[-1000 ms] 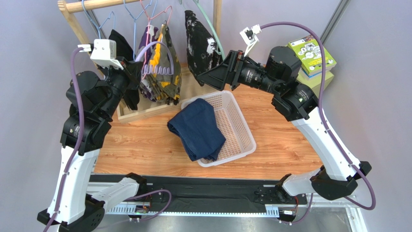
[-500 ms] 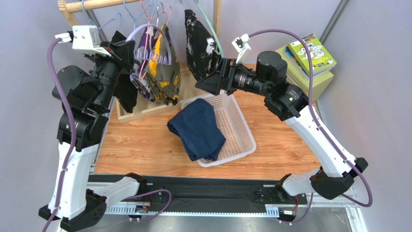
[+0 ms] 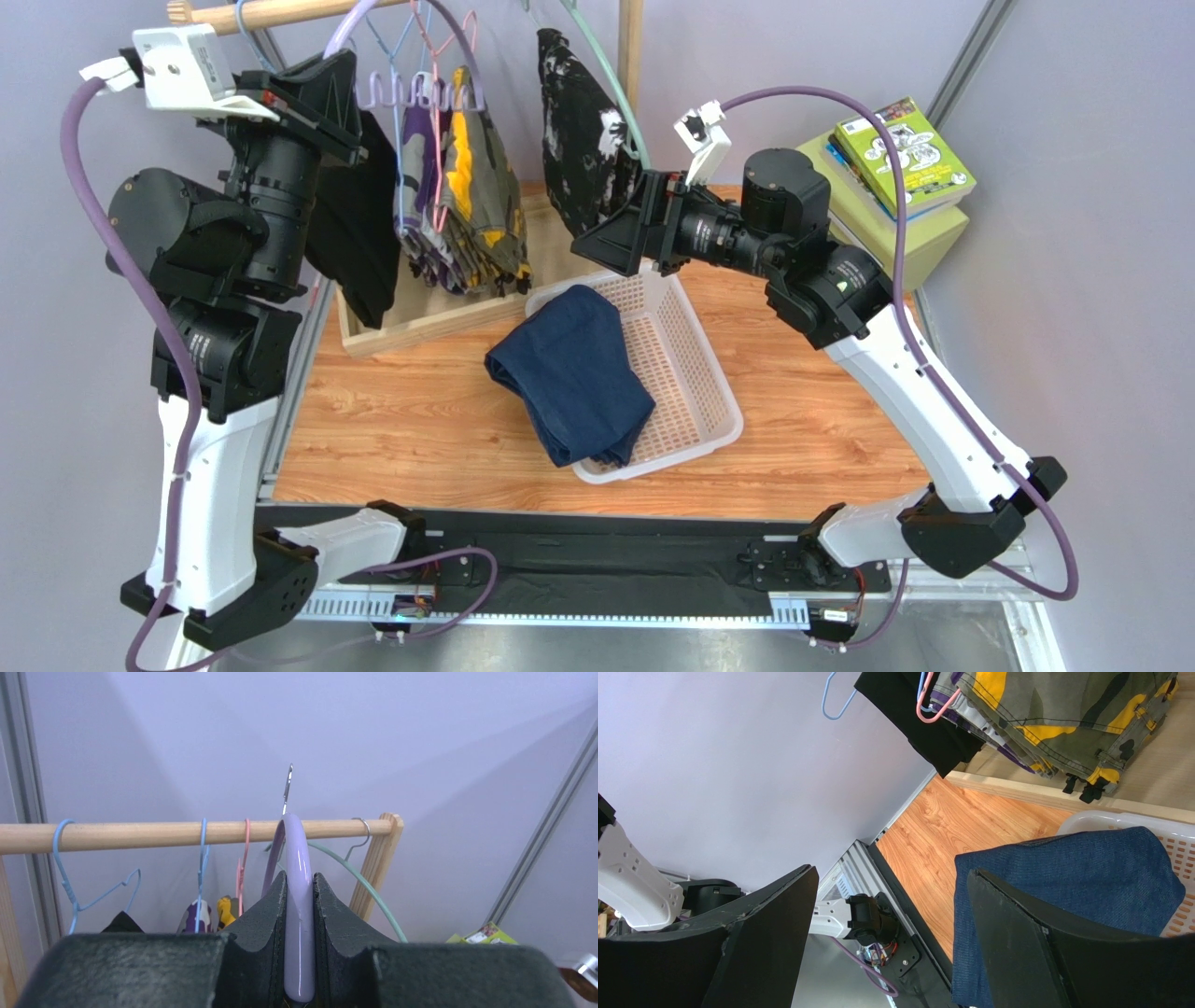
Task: Remove the trousers from the hanger
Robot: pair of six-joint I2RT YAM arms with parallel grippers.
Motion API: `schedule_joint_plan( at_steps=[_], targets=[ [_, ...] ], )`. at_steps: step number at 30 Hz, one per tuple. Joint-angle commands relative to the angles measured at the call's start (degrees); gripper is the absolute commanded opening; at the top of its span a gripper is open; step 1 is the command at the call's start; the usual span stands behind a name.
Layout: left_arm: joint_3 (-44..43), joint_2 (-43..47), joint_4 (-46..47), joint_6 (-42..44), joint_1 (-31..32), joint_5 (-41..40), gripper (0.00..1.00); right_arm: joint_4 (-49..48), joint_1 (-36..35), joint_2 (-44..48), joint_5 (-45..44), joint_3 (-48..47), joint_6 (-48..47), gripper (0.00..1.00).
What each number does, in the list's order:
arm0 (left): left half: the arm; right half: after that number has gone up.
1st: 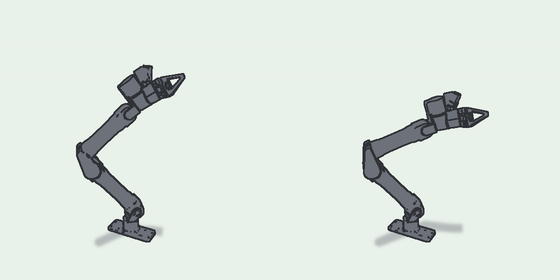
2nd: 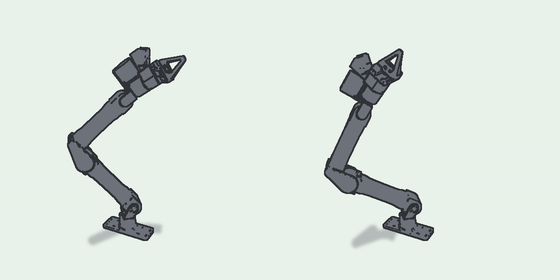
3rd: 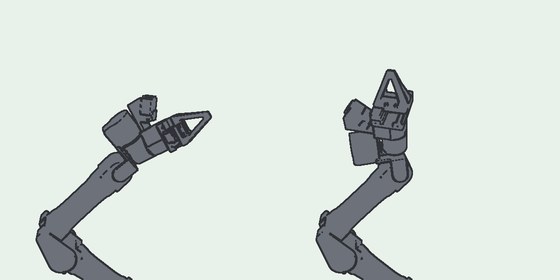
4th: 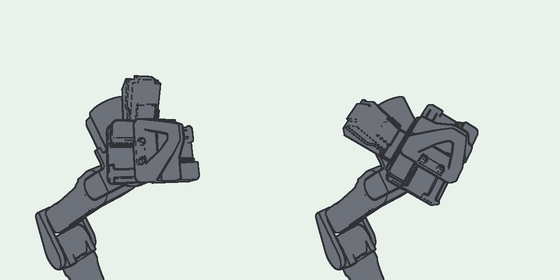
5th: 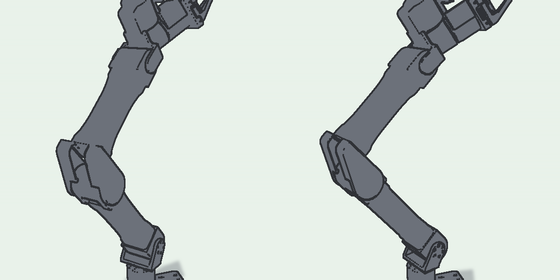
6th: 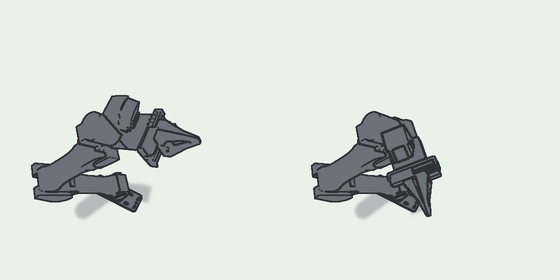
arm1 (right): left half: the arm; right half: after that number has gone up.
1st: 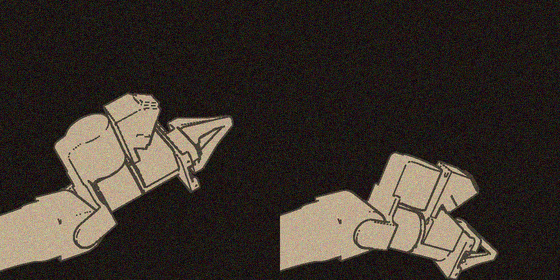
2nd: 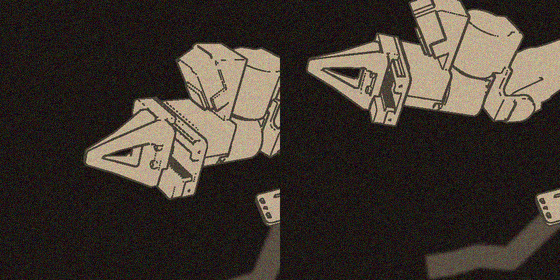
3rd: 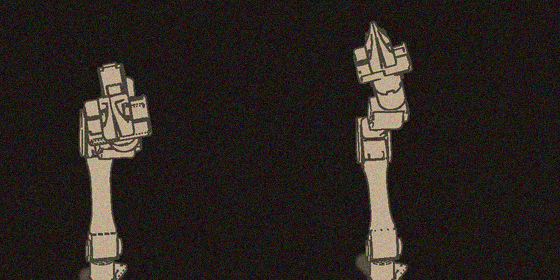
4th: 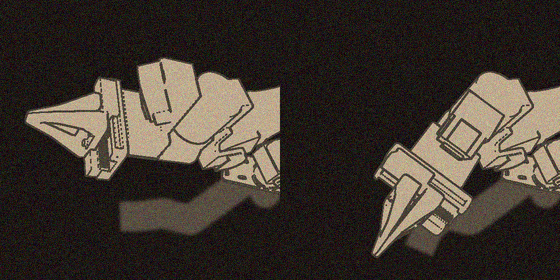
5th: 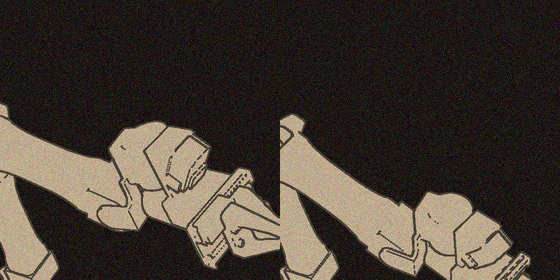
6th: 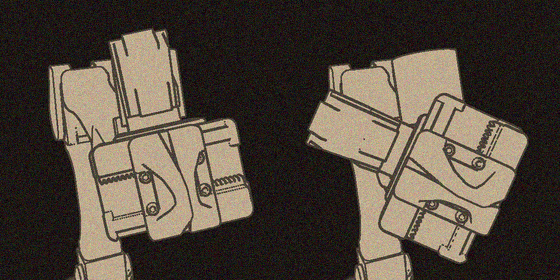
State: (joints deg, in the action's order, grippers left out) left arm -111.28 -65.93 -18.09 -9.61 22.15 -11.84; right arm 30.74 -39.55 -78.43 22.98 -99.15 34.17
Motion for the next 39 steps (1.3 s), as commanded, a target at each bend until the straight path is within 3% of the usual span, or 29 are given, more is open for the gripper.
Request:
schedule_joint_plan(
  at_steps=[1, 7, 14, 22, 23, 25, 26, 29, 37, 39],
  targets=[
    [-3.8, -3.4, 4.3, 0.6, 0.1, -1.6, 0.0, -1.0, 0.4, 1.9, -0.8, 0.2, -1.1, 0.84],
    [-2.0, -5.4, 2.6, -2.9, 0.1, -1.3, 0.0, -0.9, 0.4, 3.8, -1.6, 1.7, -1.4, 0.84],
    [5.5, -1.3, 3.3, -5.9, 0.1, -0.9, 0.0, -0.9, 0.6, 5.1, -1.4, 3.1, -0.9, 0.84],
    [12.8, 4.5, -0.5, -9.7, 0.1, 5.2, 0.02, -1.6, 0.5, 8.3, -1.9, 9.7, -0.5, 0.84],
    [13.3, 4.9, -1.5, -10.5, 0.1, 6.5, 0.16, -1.4, 0.5, 9.1, -2.1, 10.6, -0.9, 0.84],
    [15.6, 6.7, -3.4, -11.7, 0.1, 7.8, 0.3, -0.5, 0.4, 9.7, -2.6, 12.1, -1.4, 0.84],
    [16.4, 7.3, -3.9, -12.6, 0.1, 9.0, 0.45, -0.1, 0.4, 10.4, -3.0, 14.0, -1.7, 0.84],
    [19.4, 9.8, -5.6, -13.6, 0.1, 11.5, 0.63, 1.8, 0.4, 12.0, -4.6, 16.6, -3.1, 0.84],
    [23.8, 17.0, -12.1, -15.8, 0.0, 22.8, 0.95, 2.7, 0.4, 20.3, -14.0, 29.7, -5.5, 0.86],
    [26.2, 19.5, -13.4, -16.8, 0.0, 26.8, 0.96, 0.5, 0.4, 22.3, -15.1, 34.8, -5.4, 0.87]
  ],
)
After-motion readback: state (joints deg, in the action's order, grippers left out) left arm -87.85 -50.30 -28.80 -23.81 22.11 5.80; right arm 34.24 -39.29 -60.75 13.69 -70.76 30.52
